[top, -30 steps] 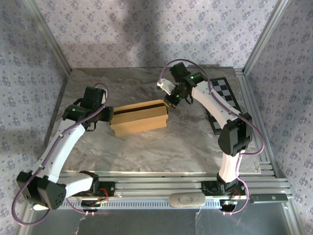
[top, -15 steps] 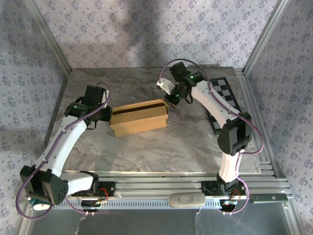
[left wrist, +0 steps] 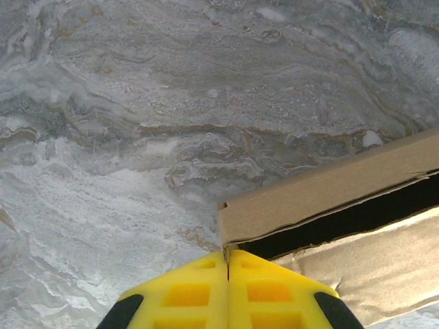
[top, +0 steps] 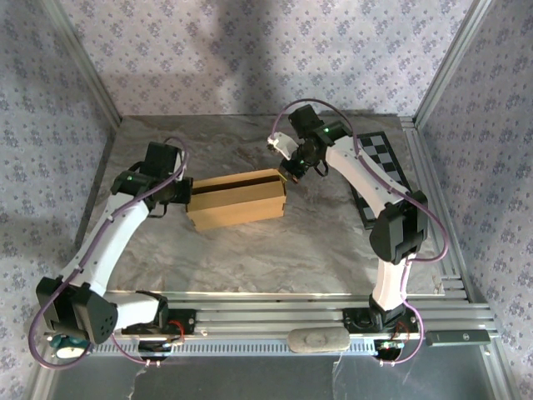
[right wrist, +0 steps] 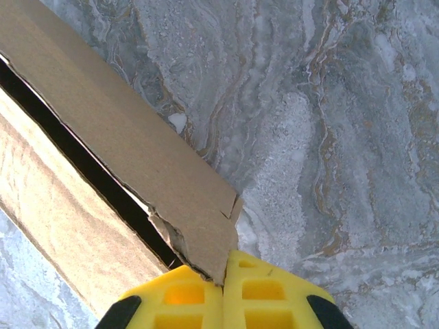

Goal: Fold the paper box

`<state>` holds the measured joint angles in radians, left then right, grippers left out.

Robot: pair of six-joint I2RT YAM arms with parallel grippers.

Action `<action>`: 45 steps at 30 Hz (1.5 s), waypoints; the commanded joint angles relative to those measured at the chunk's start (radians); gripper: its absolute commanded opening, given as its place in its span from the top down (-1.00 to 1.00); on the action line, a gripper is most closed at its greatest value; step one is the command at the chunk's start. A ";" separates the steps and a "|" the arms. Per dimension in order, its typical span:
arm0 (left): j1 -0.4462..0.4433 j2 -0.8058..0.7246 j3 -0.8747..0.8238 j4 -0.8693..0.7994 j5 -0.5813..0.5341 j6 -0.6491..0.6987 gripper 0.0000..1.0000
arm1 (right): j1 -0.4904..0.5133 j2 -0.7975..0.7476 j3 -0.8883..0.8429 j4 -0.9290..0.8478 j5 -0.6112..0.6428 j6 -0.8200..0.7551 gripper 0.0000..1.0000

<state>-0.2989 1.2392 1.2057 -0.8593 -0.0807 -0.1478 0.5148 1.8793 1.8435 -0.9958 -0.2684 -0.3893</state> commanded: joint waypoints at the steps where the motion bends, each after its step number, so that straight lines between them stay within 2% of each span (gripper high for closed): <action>1: 0.003 0.011 0.049 -0.010 0.057 -0.051 0.96 | 0.014 0.036 0.038 -0.082 -0.009 0.071 1.00; 11: 0.002 0.064 0.087 -0.039 0.070 -0.097 1.00 | 0.050 0.106 0.158 -0.162 0.013 0.223 1.00; 18: 0.003 0.060 0.064 -0.024 0.071 -0.113 1.00 | 0.084 0.115 0.169 -0.153 0.060 0.323 1.00; 25: 0.017 0.087 0.126 -0.059 0.111 -0.121 1.00 | 0.103 0.134 0.209 -0.176 0.075 0.385 1.00; 37: 0.023 0.139 0.174 -0.102 0.141 -0.121 1.00 | 0.103 0.153 0.218 -0.165 0.073 0.499 1.00; 45: 0.029 0.121 0.157 -0.098 0.166 -0.137 1.00 | 0.134 0.123 0.160 -0.108 0.149 0.548 1.00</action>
<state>-0.2558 1.3766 1.3590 -0.9783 -0.0330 -0.2680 0.5972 1.9965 2.0445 -1.1236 -0.0967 0.1173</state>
